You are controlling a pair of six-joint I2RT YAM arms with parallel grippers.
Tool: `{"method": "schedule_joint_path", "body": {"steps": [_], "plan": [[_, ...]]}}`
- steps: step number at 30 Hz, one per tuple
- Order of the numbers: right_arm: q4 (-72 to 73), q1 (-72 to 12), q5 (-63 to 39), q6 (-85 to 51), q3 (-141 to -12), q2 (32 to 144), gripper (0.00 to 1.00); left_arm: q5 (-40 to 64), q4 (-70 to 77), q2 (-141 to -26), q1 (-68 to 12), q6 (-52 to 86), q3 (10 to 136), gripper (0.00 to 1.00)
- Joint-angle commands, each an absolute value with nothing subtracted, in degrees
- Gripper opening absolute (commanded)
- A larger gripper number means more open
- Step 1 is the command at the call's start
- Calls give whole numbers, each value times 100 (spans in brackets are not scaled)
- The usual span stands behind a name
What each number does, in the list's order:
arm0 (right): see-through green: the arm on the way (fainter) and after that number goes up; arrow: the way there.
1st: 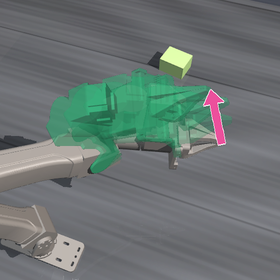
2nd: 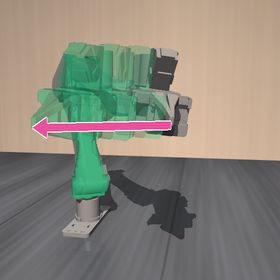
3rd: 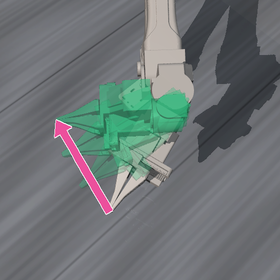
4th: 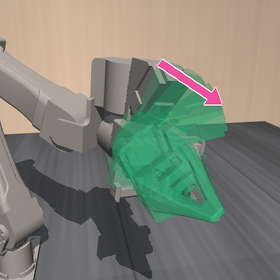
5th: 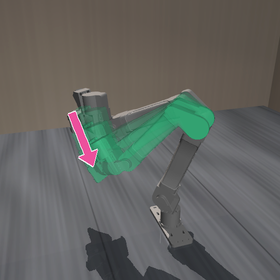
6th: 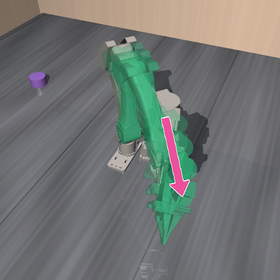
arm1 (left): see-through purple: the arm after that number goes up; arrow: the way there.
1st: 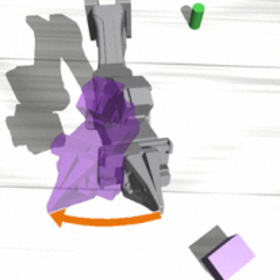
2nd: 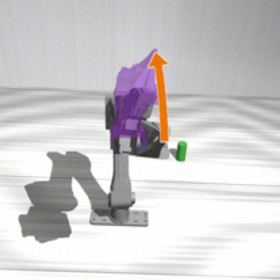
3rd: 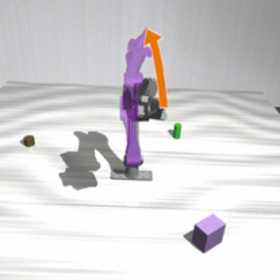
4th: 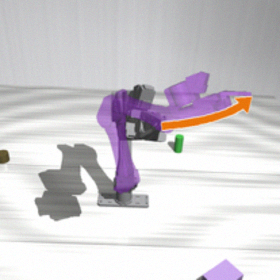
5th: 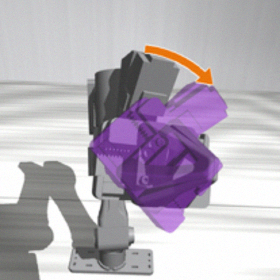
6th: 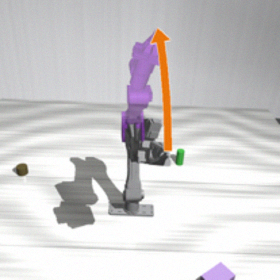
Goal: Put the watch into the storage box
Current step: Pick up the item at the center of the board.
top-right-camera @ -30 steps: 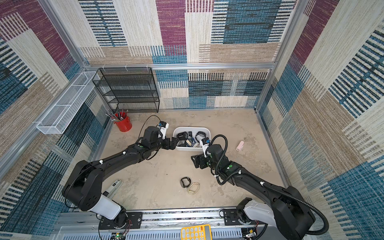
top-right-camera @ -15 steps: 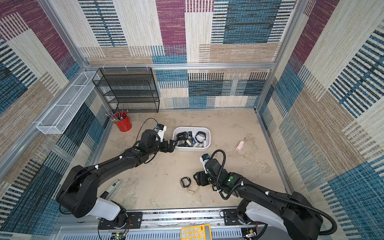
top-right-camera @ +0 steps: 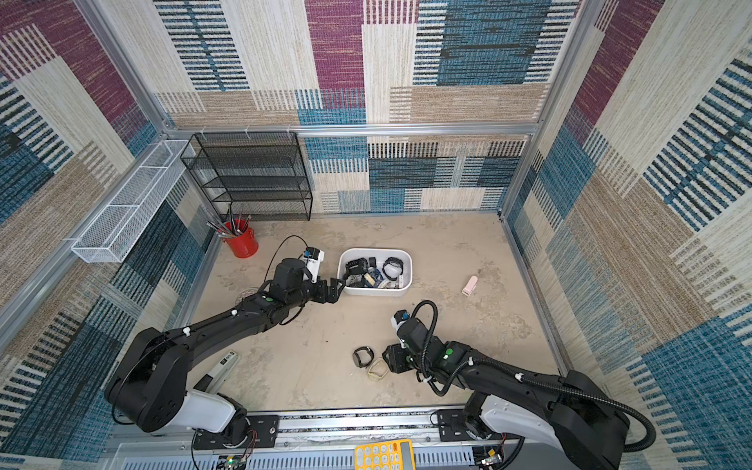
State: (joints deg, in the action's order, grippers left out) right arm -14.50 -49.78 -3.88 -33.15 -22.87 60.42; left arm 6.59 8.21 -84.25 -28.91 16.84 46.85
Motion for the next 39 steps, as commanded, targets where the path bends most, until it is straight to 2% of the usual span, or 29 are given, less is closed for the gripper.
{"method": "schedule_joint_path", "body": {"steps": [1,11,22,28,39], "plan": [[-1312,-5066,-349,-3434,-2285,6159,48,699,933,-8376,-2883,1749,4658,99],[-1038,-5320,-278,-3454,-2368,6680,33,790,1015,-8271,-2883,1782,4536,98],[-984,-5350,-65,-3428,-2558,7075,9,1081,908,-7875,-2883,1947,4059,98],[-1242,-5352,128,-3394,-2690,7004,3,1177,796,-7589,-2883,2012,3819,98],[-1856,-5337,770,-3340,-2962,6363,0,1285,713,-7341,-2892,2057,3622,98]]}}
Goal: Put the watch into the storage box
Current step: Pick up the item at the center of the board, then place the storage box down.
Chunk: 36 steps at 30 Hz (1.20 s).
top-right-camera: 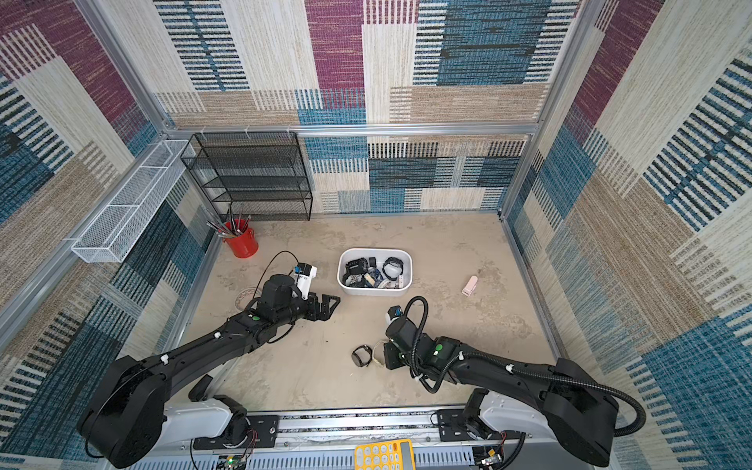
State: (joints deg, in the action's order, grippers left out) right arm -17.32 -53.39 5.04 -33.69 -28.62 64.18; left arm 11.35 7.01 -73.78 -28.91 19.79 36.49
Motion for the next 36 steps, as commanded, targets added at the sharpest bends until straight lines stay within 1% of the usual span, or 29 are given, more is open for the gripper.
{"method": "schedule_joint_path", "body": {"steps": [1,6,12,23,36], "plan": [[-1879,-5337,800,-3332,-3011,6372,0,1312,728,-7347,-2892,2052,3613,98],[-1775,-5303,921,-3193,-3321,6515,0,1472,756,-7297,-2892,2030,3555,98],[-1250,-5115,923,-2951,-3661,7022,0,1512,804,-7223,-2892,2048,3498,98],[-352,-4350,423,-2302,-4491,7982,0,1459,911,-7076,-2894,2122,3430,98],[-121,-3522,-20,-1724,-5785,9258,0,1684,1233,-7287,-2897,2283,3514,97]]}}
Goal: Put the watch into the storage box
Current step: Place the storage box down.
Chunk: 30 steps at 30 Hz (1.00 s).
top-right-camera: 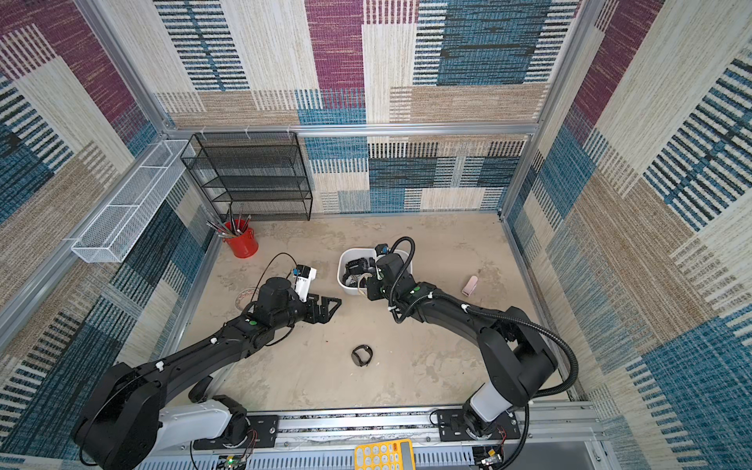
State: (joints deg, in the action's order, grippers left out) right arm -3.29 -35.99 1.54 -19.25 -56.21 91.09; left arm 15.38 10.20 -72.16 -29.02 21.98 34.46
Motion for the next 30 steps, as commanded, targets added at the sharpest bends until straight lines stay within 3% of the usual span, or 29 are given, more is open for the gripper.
{"method": "schedule_joint_path", "body": {"steps": [1,26,30], "plan": [[-100,-3478,-41,-1693,-5851,9348,0,1712,1235,-7319,-2892,2285,3545,97],[-3,-2856,-388,-1422,-6553,10515,0,1705,1153,-7488,-2894,2329,3621,96],[-16,-2824,-369,-1474,-6579,10558,10,1679,1126,-7497,-2896,2329,3621,96]]}}
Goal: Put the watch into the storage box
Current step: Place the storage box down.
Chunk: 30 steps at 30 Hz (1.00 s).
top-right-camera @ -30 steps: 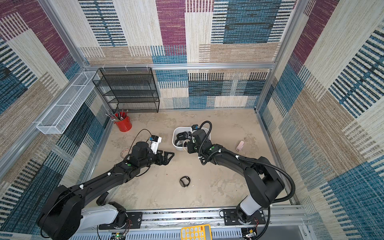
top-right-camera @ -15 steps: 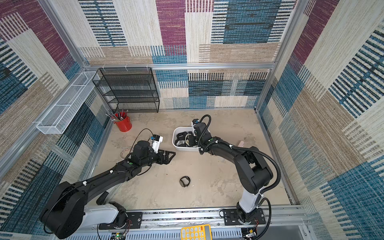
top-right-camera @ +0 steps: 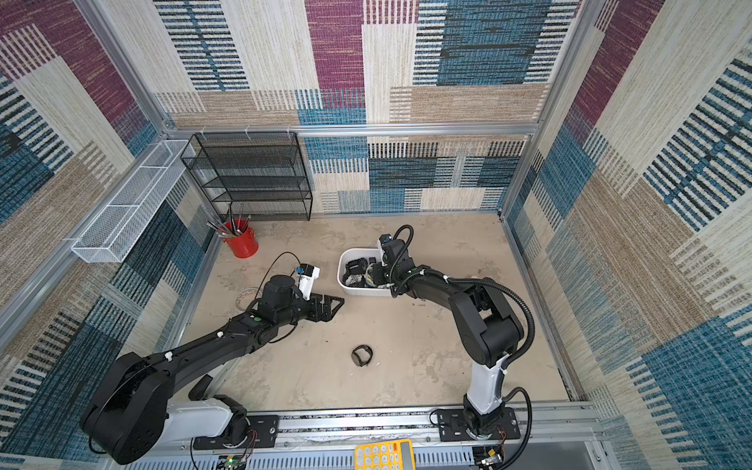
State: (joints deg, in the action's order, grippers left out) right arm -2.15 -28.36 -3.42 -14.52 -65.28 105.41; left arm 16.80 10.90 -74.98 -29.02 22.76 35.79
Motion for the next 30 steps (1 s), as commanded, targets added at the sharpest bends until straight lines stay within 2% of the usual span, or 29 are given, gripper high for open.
{"method": "schedule_joint_path", "body": {"steps": [1,7,11,13,17,24,30], "plan": [[-25,-2814,-363,-1477,-6583,10536,15,1687,1121,-7497,-2899,2338,3625,96],[-59,-2804,-298,-1478,-6570,10136,57,1687,1110,-7519,-2895,2338,3647,96],[-79,-2804,-388,-1490,-6426,9782,75,1696,1150,-7550,-2900,2355,3647,96],[-11,-2804,-563,-1493,-6235,9565,88,1705,1190,-7584,-2894,2355,3647,96],[259,-2804,-966,-1432,-5675,9058,100,1731,1277,-7670,-2897,2364,3645,96],[1663,-2804,-1057,-1520,-3888,7614,100,1854,1038,-7926,-2900,2304,3829,95],[1696,-2804,-521,-1511,-3627,7175,100,1761,237,-7952,-2997,2244,3990,90]]}}
